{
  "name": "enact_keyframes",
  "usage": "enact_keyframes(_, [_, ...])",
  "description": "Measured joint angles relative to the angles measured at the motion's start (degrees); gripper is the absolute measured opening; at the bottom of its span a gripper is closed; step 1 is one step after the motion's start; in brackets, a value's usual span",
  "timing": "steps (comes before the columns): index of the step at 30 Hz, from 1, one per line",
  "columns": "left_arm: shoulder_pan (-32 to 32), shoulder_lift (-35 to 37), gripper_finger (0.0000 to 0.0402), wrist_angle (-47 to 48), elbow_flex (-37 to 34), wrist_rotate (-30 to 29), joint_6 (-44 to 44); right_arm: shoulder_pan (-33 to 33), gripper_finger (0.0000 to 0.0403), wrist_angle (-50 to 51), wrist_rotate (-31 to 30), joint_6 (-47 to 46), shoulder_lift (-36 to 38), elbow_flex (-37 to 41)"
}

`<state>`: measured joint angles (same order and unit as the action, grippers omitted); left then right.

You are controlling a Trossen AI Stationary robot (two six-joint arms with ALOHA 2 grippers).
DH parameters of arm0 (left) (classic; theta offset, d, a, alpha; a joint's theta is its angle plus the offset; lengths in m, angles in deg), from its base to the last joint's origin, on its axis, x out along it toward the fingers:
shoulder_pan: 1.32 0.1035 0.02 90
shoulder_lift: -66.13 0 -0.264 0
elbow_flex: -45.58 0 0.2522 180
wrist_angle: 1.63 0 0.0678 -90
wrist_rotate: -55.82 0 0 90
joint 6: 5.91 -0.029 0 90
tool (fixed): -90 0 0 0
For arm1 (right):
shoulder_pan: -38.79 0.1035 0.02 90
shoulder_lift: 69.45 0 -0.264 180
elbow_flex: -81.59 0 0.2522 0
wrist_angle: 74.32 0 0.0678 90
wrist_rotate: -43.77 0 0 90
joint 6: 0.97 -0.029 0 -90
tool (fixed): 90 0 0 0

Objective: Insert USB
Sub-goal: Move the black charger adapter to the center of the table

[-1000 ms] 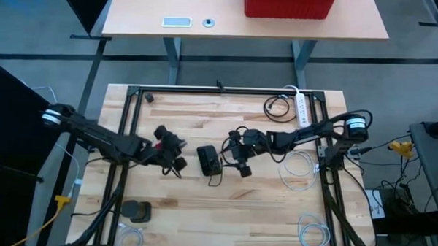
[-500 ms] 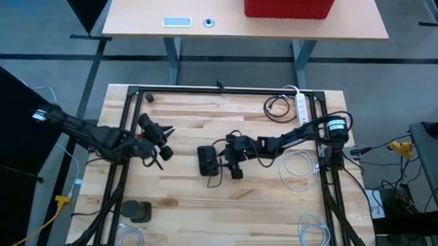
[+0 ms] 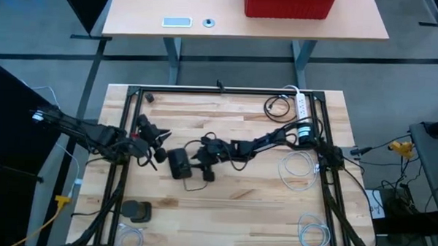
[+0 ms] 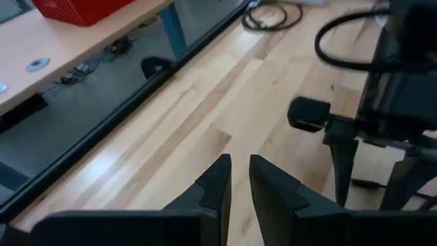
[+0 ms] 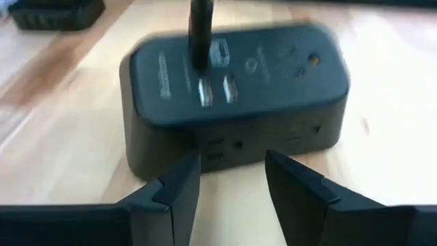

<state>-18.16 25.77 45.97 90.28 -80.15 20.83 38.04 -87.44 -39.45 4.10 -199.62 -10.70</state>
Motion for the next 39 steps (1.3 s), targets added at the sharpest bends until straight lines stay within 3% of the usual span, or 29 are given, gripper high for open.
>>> enact_keyframes(7, [0.0,0.4,0.0043,8.5,0.1,7.0,10.2,0.1,0.0136,15.7,-0.5,6.7,3.8,-3.4])
enact_keyframes(13, [0.0,0.4,0.0043,8.1,0.2,6.9,10.9,1.6,0.0115,19.1,12.9,6.3,4.2,-3.2])
enact_keyframes(17, [0.0,0.4,0.0043,6.2,0.2,6.1,10.0,2.8,0.0082,13.1,10.1,7.5,2.0,-3.3])
enact_keyframes(23, [0.0,0.1,0.0043,-3.5,0.2,5.9,0.8,2.6,0.0027,1.7,3.2,7.2,-1.9,-4.8])
enact_keyframes(27, [0.0,-0.2,0.0043,-6.5,0.2,5.9,-2.2,2.1,0.0007,1.4,-2.3,7.5,-3.3,-7.4])
enact_keyframes(32, [0.0,-0.4,0.0043,-6.1,0.2,6.0,-2.3,2.0,0.0001,6.0,-2.4,7.9,-1.8,-7.6])
enact_keyframes(39, [0.0,-0.5,0.0043,-3.8,0.2,5.8,-2.2,2.1,0.0002,26.6,-2.4,9.1,4.1,-7.6])
